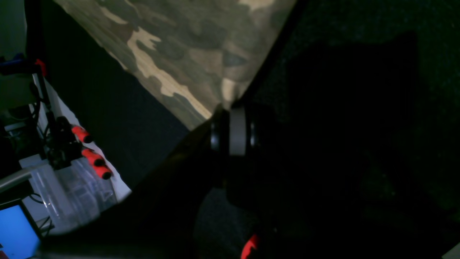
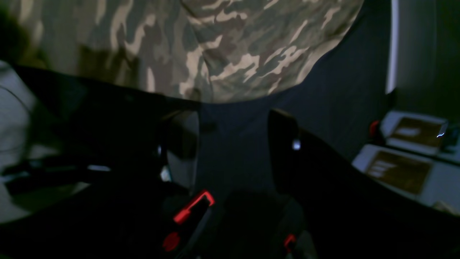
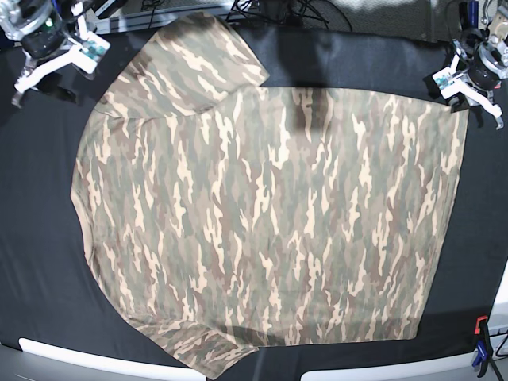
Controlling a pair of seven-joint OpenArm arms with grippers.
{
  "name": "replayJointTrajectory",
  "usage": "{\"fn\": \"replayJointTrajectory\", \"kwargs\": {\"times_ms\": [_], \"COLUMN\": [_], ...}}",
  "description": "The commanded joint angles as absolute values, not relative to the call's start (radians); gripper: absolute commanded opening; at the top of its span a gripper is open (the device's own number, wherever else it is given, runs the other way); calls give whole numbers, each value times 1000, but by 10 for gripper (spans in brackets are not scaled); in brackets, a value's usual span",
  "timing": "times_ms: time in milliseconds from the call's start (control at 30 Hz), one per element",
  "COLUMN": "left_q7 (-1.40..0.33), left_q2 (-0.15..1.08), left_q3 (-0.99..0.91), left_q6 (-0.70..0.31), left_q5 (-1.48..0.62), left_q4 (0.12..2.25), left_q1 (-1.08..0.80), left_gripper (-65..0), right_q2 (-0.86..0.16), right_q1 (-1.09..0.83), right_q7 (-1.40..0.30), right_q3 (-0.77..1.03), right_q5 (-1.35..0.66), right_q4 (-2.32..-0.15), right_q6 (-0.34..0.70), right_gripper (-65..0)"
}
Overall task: Layout the t-shirt on the table in an organized manner, then fold the t-shirt properly
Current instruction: 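Move both grippers to the shirt's shoulder edge and grasp it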
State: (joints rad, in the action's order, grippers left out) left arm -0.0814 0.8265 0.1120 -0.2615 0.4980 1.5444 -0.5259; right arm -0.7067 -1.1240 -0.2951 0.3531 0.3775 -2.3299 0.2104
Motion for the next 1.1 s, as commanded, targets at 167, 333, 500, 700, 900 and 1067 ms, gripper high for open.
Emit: {"fn": "replayJointTrajectory", "kwargs": {"times_ms": [167,333,500,700,900,1067], "left_q7": [-78,-78,-78,-77,-78,-78], "left_q2": [843,843,843,843,842,842], "left_q3": [107,107,107,107,107,107], "left_q6": [-263,-262,-262,-262,-262,-262], "left_q5": [497,497,497,496,496,496], "left_q4": [1551,1551,1551,1551,1551,1551], "left_q1": [-529,-529,-529,-529,-529,-529], "left_gripper": [-650,-650,-650,-650,-650,-650], "right_q2": [-715,-715,-715,-715,-746,-745], "right_q1": [-1069,-997,-922,-833,-778,-698], "right_q7": [-276,-287,-292,-291,-300,-301], "right_q3": [192,44,-26,-60,-126,-227], "right_q5": [553,672,682,733,765,786], "right_q4": [-2245,-2129,-2054,-1994,-1943,-1909], "right_q6": [202,202,202,202,211,210], "right_gripper": [-351,-351,-351,-351,-351,-351]}}
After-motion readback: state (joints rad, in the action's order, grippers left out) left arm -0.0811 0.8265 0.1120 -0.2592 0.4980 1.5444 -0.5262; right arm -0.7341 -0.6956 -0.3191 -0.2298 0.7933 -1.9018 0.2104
